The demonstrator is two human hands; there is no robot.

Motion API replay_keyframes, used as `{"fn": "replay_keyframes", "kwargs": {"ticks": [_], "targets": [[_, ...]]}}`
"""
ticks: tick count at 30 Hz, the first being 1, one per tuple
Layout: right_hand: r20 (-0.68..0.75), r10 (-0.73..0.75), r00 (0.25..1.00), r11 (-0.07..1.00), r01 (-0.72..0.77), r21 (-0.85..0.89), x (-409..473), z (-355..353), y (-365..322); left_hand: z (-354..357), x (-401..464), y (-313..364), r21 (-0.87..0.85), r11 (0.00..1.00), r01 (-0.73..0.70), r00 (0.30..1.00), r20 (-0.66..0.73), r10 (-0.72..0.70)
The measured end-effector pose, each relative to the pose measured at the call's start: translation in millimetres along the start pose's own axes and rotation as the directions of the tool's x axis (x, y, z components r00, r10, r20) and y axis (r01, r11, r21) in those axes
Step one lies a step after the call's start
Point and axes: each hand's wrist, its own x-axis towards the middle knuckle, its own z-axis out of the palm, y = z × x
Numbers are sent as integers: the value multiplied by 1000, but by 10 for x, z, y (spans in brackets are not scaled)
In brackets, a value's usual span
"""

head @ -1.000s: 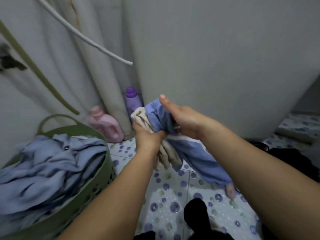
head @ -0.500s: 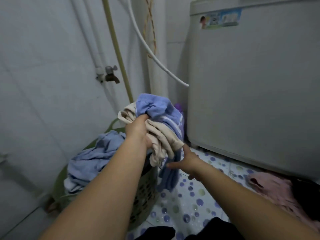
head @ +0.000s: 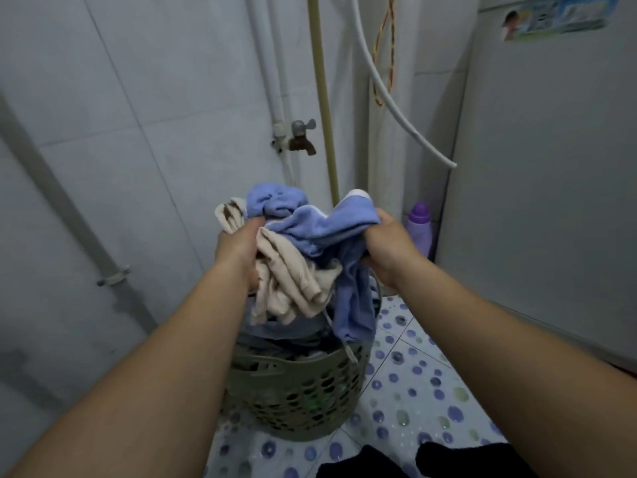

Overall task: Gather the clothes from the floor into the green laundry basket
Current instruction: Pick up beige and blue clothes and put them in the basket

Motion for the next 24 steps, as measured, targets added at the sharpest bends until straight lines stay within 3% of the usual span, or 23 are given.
{"fn": "replay_keyframes", "kwargs": {"ticks": [2, 4, 5, 7, 8, 9, 11, 14, 17, 18, 19, 22, 24], "targets": [[75, -1, 997, 1000, 1, -6, 18, 181, 56, -100, -75, -77, 127, 989, -76, 992, -95, 88], [192, -10, 981, 974, 53, -219, 9, 293, 191, -210, -65, -218, 319, 947, -38, 987, -138, 86], [285, 0, 959, 880, 135, -455, 7, 312, 292, -262, -41, -282, 437, 899, 29, 985, -163, 48], [418, 156, 895, 486, 299, -821, 9, 314, 493, -371, 20, -382, 704, 694, 152, 971, -239, 29], [418, 255, 872, 312, 335, -889, 20, 285, 589, -425, 38, -407, 793, 591, 147, 973, -224, 58], [402, 337, 852, 222, 343, -913, 13, 268, 649, -467, 60, -413, 853, 513, 98, 982, -166, 87], [419, 417, 807, 217, 359, -908, 25, 215, 700, -505, 124, -406, 934, 353, -59, 991, 13, 131], [474, 473, 743, 351, 334, -875, 38, 119, 658, -459, 203, -412, 956, 50, -289, 957, 288, 26], [496, 473, 728, 606, 139, -783, 57, 84, 567, -374, 200, -466, 913, -198, -357, 925, 314, -215], [508, 442, 739, 633, 145, -761, 72, 98, 576, -369, 208, -495, 888, -289, -358, 919, 280, -278], [517, 415, 749, 582, 218, -783, 67, 125, 575, -377, 209, -521, 862, -361, -356, 913, 237, -333], [519, 459, 721, 206, 482, -851, 83, 290, 743, -403, 198, -587, 773, -504, -386, 882, 147, -449], [490, 522, 698, 73, 535, -841, 69, 425, 844, -428, 253, -670, 696, -595, -403, 874, 99, -476]]}}
